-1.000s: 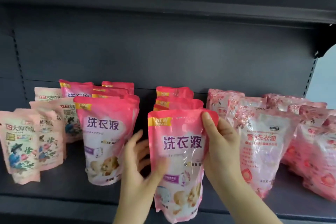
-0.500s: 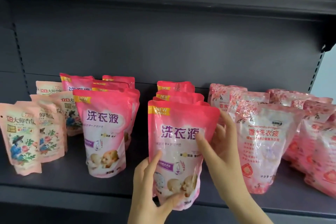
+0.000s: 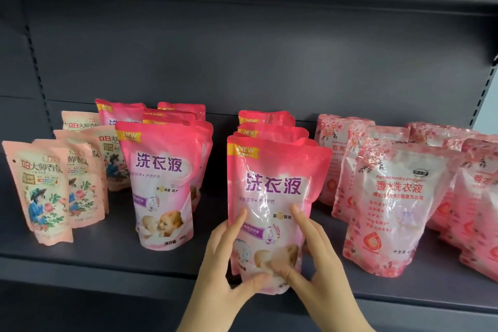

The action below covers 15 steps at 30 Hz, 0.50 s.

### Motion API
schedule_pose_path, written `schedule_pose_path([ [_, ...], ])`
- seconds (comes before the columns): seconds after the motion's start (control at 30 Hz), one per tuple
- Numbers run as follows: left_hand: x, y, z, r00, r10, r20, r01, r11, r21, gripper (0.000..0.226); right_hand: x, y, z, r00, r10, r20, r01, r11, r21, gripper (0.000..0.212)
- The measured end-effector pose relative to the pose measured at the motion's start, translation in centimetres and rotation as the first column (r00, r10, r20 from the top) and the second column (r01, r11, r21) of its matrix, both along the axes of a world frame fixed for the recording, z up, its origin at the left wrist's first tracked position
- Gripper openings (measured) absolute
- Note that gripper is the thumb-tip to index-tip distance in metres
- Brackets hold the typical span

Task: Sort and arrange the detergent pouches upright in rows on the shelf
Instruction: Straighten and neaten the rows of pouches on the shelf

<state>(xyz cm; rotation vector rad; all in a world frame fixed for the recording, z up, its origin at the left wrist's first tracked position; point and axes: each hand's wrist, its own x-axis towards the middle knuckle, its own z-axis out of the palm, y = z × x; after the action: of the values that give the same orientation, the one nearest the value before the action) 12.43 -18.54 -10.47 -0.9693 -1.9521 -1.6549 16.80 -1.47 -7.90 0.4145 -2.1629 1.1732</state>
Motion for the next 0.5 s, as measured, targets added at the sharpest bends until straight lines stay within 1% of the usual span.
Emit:
schedule_pose_path([
  [0.1, -0.4, -0.5, -0.1, 0.997, -0.04, 0.066, 0.041, 0.999, -0.017, 0.082, 0.0, -0.1, -0.2, 0.999, -0.037, 0.002, 0.037, 0.999, 0.024, 0.077],
  [0.23, -0.5, -0.3, 0.1, 0.998, -0.021, 0.055, 0.023, 0.999, -0.038, 0.083, -0.1, 0.2, -0.2, 0.998, -0.039, 0.039, 0.035, 0.995, 0.089, 0.08],
  [0.33, -0.8, -0.3, 0.1, 0.999, -0.006, 0.045, 0.009, 0.998, -0.063, 0.088, -0.1, 1.4, 0.0, 0.987, -0.042, 0.155, 0.01, 0.979, 0.203, 0.095],
  [0.4, -1.1, -0.3, 0.1, 0.999, -0.006, 0.048, 0.01, 0.996, -0.085, 0.09, -0.2, 2.0, 0.3, 0.978, -0.067, 0.2, 0.007, 0.957, 0.29, 0.106],
  [0.5, -1.5, -0.2, 0.2, 0.998, -0.011, 0.058, 0.018, 0.994, -0.107, 0.092, -0.4, 2.2, 0.8, 0.968, -0.085, 0.236, -0.004, 0.935, 0.356, 0.112],
])
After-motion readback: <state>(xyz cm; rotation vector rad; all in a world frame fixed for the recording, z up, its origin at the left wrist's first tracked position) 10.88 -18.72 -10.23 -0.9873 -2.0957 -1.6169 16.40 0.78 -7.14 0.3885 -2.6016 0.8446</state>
